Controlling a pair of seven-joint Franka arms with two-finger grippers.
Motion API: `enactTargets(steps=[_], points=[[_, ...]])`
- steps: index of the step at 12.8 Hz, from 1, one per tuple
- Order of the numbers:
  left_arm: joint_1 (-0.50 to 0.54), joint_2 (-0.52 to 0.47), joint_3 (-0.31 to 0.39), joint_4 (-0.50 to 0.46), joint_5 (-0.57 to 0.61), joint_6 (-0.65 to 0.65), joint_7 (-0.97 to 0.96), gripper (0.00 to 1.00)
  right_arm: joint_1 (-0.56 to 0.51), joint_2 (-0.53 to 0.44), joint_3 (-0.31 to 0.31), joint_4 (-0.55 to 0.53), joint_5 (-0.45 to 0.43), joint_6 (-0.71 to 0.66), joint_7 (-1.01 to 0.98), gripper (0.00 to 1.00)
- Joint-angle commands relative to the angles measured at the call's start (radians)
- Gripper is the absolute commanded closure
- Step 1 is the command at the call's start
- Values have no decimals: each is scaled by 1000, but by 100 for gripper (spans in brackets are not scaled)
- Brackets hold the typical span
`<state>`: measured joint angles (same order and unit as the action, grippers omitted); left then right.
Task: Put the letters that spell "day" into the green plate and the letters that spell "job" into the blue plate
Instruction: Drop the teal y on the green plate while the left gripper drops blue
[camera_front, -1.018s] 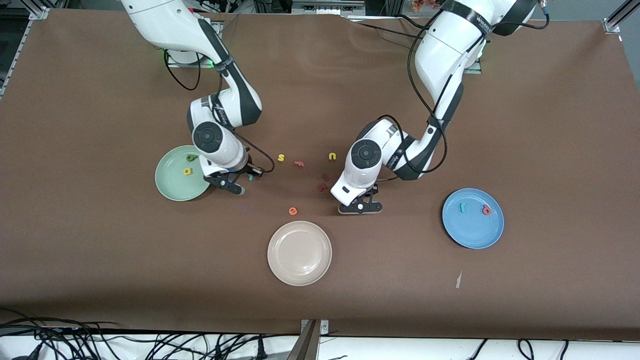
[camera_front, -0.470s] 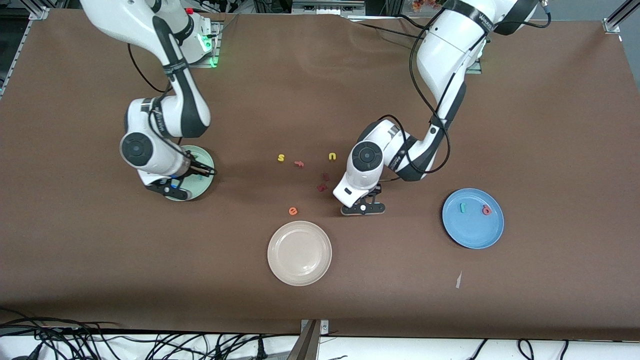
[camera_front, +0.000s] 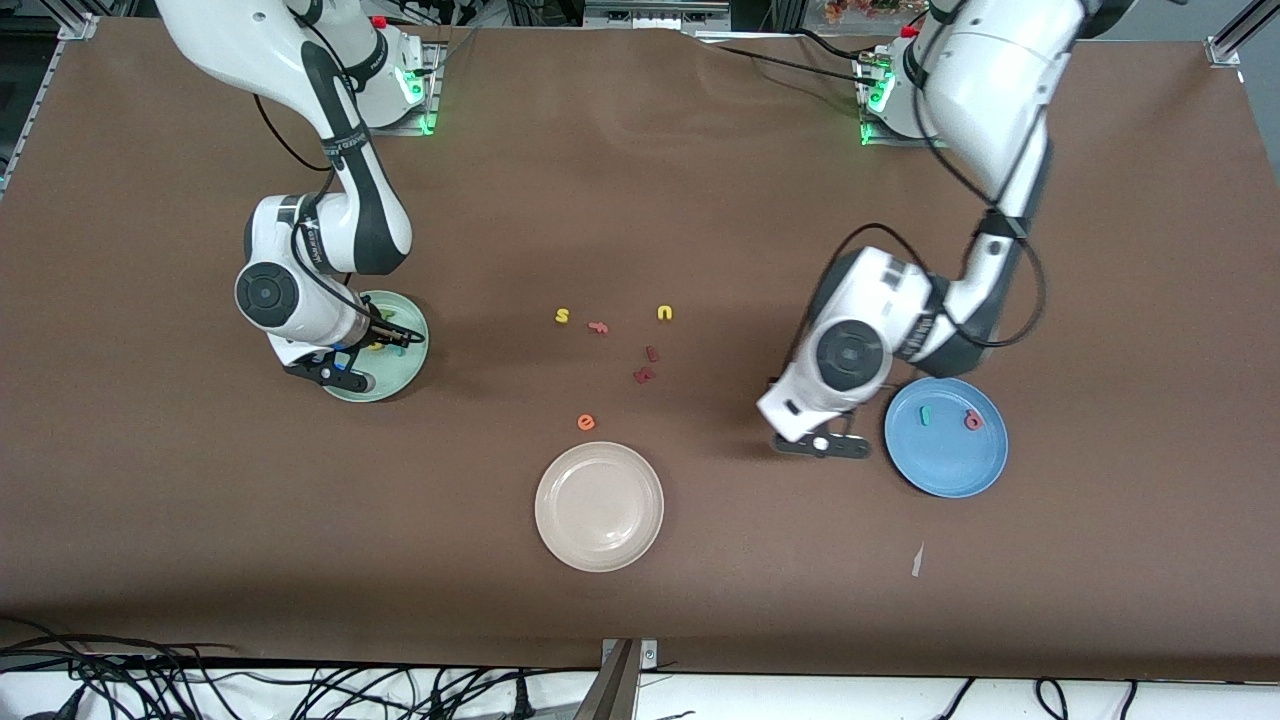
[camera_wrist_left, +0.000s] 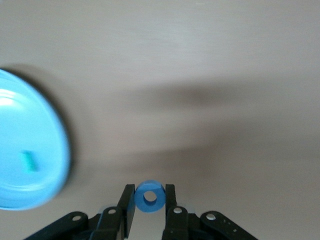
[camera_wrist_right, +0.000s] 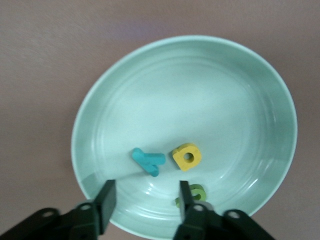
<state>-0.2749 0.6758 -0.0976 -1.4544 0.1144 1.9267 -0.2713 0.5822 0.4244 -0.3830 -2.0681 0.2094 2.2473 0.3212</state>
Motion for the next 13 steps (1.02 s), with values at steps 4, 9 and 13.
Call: enactTargets(steps=[4,9,13], points=[[212,-76,-13,-202,31,134,354,91,1,-85,-37,198,1,-184,-25,0],[286,-131,-10,-357,64,318,383,0,-4,-102,-109,549,8,-610,-198,0],[318,-144,-8,-174,54,36,386,0,-4,-200,-82,602,-80,-650,-301,0]])
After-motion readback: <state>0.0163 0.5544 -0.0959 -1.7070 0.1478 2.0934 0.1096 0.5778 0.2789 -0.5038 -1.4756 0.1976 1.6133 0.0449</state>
